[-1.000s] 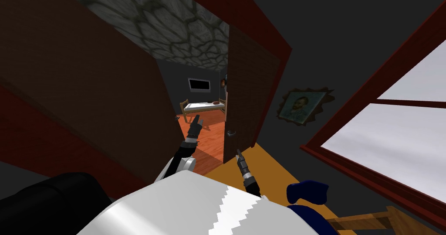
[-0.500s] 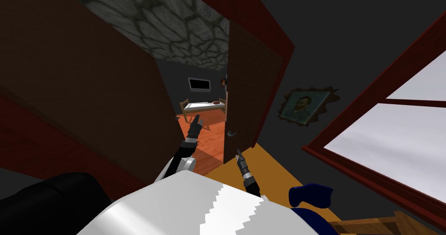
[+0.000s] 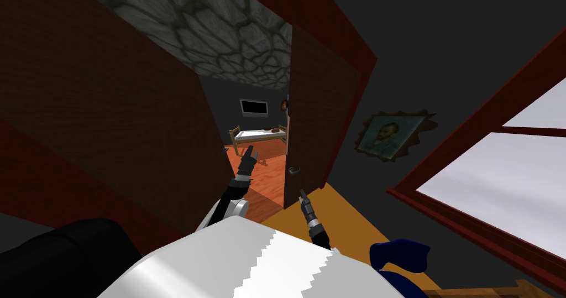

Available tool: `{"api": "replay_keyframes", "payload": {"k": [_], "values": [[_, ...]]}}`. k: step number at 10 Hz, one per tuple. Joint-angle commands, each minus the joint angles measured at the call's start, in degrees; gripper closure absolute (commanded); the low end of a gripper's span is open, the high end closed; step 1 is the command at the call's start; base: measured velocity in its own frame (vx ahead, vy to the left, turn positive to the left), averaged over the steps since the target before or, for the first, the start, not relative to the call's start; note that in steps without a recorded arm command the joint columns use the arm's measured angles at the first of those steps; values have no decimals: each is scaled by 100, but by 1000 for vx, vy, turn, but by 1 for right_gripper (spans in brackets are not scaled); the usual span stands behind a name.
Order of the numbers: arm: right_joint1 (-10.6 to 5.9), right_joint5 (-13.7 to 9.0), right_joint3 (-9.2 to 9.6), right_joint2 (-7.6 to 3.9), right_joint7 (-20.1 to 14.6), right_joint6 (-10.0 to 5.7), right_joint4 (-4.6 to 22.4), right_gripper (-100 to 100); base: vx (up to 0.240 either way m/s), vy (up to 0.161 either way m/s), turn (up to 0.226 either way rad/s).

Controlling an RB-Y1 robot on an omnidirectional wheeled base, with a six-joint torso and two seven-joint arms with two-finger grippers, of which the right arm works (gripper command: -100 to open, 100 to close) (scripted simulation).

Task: Push the door open

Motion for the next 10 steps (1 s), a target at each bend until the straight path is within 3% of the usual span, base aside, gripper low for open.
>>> {"api": "replay_keyframes", "payload": {"k": [1, 7, 10], "values": [[-2, 15, 35, -15, -20, -9, 7, -100, 44, -32, -27], [-17, 123, 283, -117, -160, -71, 51, -100, 115, -152, 144], [-63, 96, 224, -56, -122, -53, 107, -100, 105, 2, 32]]}}
